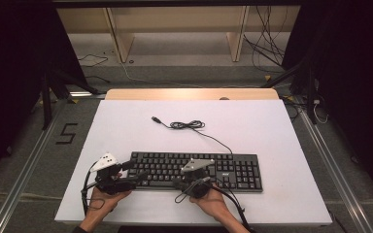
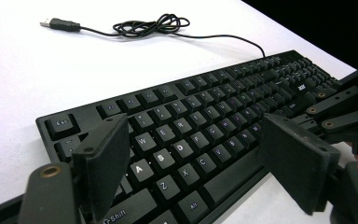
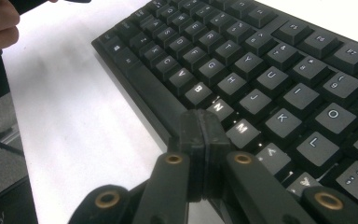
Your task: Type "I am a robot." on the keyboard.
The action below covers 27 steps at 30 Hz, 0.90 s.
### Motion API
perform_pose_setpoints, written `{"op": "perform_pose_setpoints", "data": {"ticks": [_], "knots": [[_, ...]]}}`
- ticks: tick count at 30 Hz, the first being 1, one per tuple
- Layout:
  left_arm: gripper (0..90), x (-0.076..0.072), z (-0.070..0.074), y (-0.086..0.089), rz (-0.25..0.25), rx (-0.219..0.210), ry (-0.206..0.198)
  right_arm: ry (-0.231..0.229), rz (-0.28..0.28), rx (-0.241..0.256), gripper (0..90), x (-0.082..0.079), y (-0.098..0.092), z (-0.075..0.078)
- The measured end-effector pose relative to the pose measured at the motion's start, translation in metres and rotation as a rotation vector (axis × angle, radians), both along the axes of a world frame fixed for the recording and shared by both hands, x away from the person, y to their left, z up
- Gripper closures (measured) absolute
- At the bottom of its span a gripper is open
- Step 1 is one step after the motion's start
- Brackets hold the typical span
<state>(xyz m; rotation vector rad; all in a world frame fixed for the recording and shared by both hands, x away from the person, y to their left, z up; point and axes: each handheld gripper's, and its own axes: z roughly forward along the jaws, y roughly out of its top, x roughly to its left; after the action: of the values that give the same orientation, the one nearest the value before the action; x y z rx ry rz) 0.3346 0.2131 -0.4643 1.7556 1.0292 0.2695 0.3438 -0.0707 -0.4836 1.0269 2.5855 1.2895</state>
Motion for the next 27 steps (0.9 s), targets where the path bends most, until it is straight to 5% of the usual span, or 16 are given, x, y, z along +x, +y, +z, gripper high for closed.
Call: {"op": "perform_pose_setpoints", "data": {"ticks": [18,27], "knots": [[24.4,0.0002,-0.0003,-0.0001,0.002,0.001,0.002,-0.003,-0.004,-0.003,90.0,-0.0007,0.0013,-0.0029],[24.6,0.0015,-0.0008,0.0006,0.006,0.007,0.000,0.002,-0.008,0.044,75.9,-0.0004,-0.0038,0.0058]]}}
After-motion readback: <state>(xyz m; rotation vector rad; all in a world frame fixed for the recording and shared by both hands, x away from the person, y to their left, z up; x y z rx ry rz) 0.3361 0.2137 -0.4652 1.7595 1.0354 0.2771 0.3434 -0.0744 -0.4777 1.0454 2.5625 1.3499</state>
